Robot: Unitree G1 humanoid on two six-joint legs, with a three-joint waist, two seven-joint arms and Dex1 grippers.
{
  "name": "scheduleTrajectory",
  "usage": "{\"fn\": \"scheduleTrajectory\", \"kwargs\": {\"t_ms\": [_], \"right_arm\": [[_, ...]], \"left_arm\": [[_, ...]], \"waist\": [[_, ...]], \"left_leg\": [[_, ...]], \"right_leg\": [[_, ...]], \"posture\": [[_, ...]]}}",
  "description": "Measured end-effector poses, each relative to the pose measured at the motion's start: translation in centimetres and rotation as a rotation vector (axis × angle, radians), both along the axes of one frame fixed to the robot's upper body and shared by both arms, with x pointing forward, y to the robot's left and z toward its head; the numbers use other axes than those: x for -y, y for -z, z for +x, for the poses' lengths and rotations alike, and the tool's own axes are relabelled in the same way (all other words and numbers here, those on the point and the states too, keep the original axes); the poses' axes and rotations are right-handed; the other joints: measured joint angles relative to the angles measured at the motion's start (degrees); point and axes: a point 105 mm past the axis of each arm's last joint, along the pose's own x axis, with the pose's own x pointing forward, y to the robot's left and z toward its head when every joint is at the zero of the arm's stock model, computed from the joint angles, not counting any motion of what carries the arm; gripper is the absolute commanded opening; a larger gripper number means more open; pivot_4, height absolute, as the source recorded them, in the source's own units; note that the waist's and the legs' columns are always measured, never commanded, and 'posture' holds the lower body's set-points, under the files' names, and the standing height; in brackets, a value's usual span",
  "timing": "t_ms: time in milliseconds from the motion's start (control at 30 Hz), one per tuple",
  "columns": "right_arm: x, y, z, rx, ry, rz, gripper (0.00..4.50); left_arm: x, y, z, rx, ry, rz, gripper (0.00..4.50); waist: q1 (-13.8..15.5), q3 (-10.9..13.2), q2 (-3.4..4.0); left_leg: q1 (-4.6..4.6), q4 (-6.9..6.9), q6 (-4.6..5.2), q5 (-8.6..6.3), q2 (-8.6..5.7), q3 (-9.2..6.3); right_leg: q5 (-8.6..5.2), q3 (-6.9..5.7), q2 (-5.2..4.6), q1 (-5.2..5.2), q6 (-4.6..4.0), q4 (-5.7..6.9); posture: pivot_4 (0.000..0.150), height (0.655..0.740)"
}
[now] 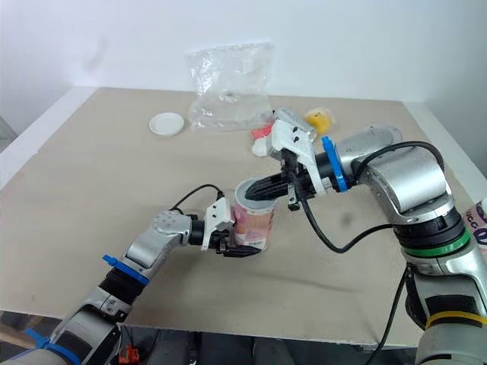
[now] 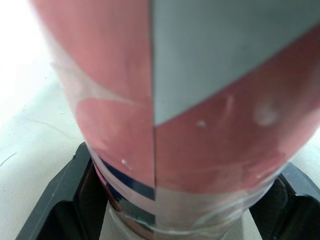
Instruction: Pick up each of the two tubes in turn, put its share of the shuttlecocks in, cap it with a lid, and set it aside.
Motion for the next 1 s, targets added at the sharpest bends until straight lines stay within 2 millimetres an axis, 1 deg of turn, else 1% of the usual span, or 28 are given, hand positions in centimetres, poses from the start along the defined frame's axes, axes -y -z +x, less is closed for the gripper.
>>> {"fn": "scheduleTrajectory", "kwargs": {"t_ms": [67, 133, 167, 200, 300, 367, 400, 433, 500, 567, 633, 733, 767, 833, 867, 900, 1000], "right_arm": [[1.5, -1.5, 0.2, 0.008, 0.047, 0.117, 0.05], [2.7, -2.2, 0.1, 0.025, 0.077, 0.179, 0.05], [3.4, -2.4, 0.1, 0.034, 0.100, 0.209, 0.05], [4.6, -2.4, 0.0, 0.037, 0.140, 0.254, 0.05], [5.5, -2.3, -0.1, 0.038, 0.168, 0.292, 0.05], [6.6, -2.2, -0.2, 0.048, 0.220, 0.360, 0.05], [7.4, -0.2, -1.0, 0.063, 0.281, 0.449, 0.05], [7.4, 0.3, -1.1, 0.046, 0.288, 0.454, 0.05], [7.8, 2.5, -1.7, 0.044, 0.342, 0.467, 0.05], [7.8, 6.1, -2.4, 0.007, 0.391, 0.436, 0.05], [8.0, 6.6, -2.4, 0.035, 0.415, 0.422, 0.05], [8.1, 7.3, -2.6, 0.096, 0.421, 0.399, 0.05], [8.1, 7.5, -2.7, 0.109, 0.421, 0.393, 0.01], [7.9, 8.7, -2.9, 0.102, 0.414, 0.374, 0.00], [8.0, 9.0, -3.0, 0.098, 0.415, 0.370, 0.00], [8.1, 9.4, -3.0, 0.094, 0.415, 0.361, 0.66], [8.1, 10.3, -3.3, 0.084, 0.373, 0.324, 1.85]], "left_arm": [[0.0, 0.0, -0.1, 0.002, 0.007, 0.001, 3.41], [0.0, -0.1, -0.1, 0.004, 0.011, 0.002, 3.41], [0.0, -0.1, -0.1, 0.006, 0.012, 0.003, 3.41], [-0.1, -0.1, -0.1, 0.010, 0.012, 0.003, 3.41], [-0.2, -0.1, 0.0, 0.011, 0.011, 0.006, 3.41], [-0.3, -0.1, 0.1, 0.015, 0.009, 0.007, 3.41], [-0.2, 0.0, 0.1, 0.014, 0.011, 0.008, 3.41], [-0.3, 0.0, 0.1, 0.015, 0.009, 0.008, 3.41], [-0.2, -0.1, 0.1, 0.017, 0.016, 0.013, 3.41], [-0.5, 0.0, 0.3, 0.021, 0.011, 0.014, 3.41], [-0.6, -0.1, 0.3, 0.027, 0.010, 0.016, 3.41], [-0.6, -0.1, 0.4, 0.031, 0.005, 0.015, 3.41], [-0.6, -0.1, 0.4, 0.031, 0.005, 0.015, 3.74], [-0.6, 0.0, 0.4, 0.026, 0.008, 0.017, 4.34], [-0.7, 0.3, 0.3, 0.018, 0.005, 0.015, 4.44], [-0.7, 0.3, 0.2, 0.023, 0.012, 0.010, 4.50], [-0.7, 0.2, 0.2, 0.028, 0.015, 0.005, 4.50]], "waist": [[0.10, 0.01, -0.02], [0.11, 0.01, -0.02], [0.11, 0.01, -0.02], [0.11, 0.01, -0.02], [0.11, 0.02, 0.00], [0.09, 0.02, 0.00], [0.09, -0.13, -0.33], [0.06, -0.12, -0.33], [-0.01, -0.10, -0.17], [-0.29, -0.05, -0.06], [-0.60, -0.02, 0.10], [-0.62, 0.02, 0.00], [-0.62, 0.02, 0.01], [-0.62, 0.02, 0.02], [-0.64, 0.02, 0.03], [-0.62, 0.03, 0.02], [-0.62, 0.03, 0.02]], "left_leg": [[-0.06, -0.03, 0.00, 0.00, -0.05, -0.04], [-0.06, -0.06, -0.01, -0.01, -0.07, -0.08], [-0.06, -0.08, -0.01, -0.01, -0.07, -0.10], [-0.07, -0.10, -0.01, -0.01, -0.07, -0.12], [-0.04, -0.11, -0.01, -0.01, -0.07, -0.15], [-0.03, -0.10, 0.00, 0.00, -0.06, -0.15], [0.05, -0.06, -0.01, -0.01, 0.01, -0.34], [0.05, -0.05, -0.02, -0.01, 0.02, -0.32], [0.02, -0.11, 0.00, 0.00, -0.09, -0.28], [0.04, -0.07, -0.01, 0.00, -0.09, -0.21], [0.06, -0.05, -0.01, 0.01, -0.12, -0.14], [0.11, -0.04, 0.04, 0.05, -0.10, -0.24], [0.11, -0.05, 0.04, 0.06, -0.10, -0.24], [0.12, -0.05, 0.04, 0.07, -0.11, -0.23], [0.12, -0.05, 0.04, 0.07, -0.11, -0.21], [0.08, -0.05, 0.04, 0.07, -0.12, -0.22], [0.06, -0.06, 0.04, 0.07, -0.12, -0.21]], "right_leg": [[0.09, 0.02, 0.00, 0.01, 0.18, -0.03], [0.08, 0.02, 0.00, 0.02, 0.17, -0.03], [0.07, 0.02, 0.02, 0.03, 0.17, -0.03], [0.05, 0.02, 0.03, 0.02, 0.19, -0.03], [0.02, 0.01, 0.07, 0.04, 0.26, -0.02], [0.05, 0.02, 0.07, 0.05, 0.32, -0.02], [0.00, -0.08, 0.21, 0.23, 0.29, -0.05], [0.00, -0.08, 0.21, 0.23, 0.28, -0.04], [0.01, 0.01, 0.13, 0.21, 0.37, -0.05], [0.01, 0.06, 0.12, 0.19, 0.40, -0.04], [0.03, 0.13, 0.08, 0.18, 0.34, -0.05], [0.04, 0.09, 0.13, 0.20, 0.18, -0.05], [0.05, 0.09, 0.13, 0.18, 0.16, -0.05], [0.06, 0.11, 0.12, 0.18, 0.15, -0.05], [0.06, 0.13, 0.12, 0.16, 0.15, -0.05], [0.05, 0.13, 0.11, 0.15, 0.15, -0.06], [0.02, 0.13, 0.12, 0.14, 0.13, -0.07]], "posture": [[0.150, 0.7400], [0.150, 0.7400], [0.150, 0.7400], [0.150, 0.7400], [0.150, 0.7400], [0.150, 0.7400], [0.150, 0.7400], [0.150, 0.7400], [0.150, 0.7400], [0.150, 0.7400], [0.150, 0.7400], [0.150, 0.7400], [0.150, 0.7400], [0.150, 0.7400], [0.150, 0.7400], [0.150, 0.7400], [0.150, 0.7400]]}}
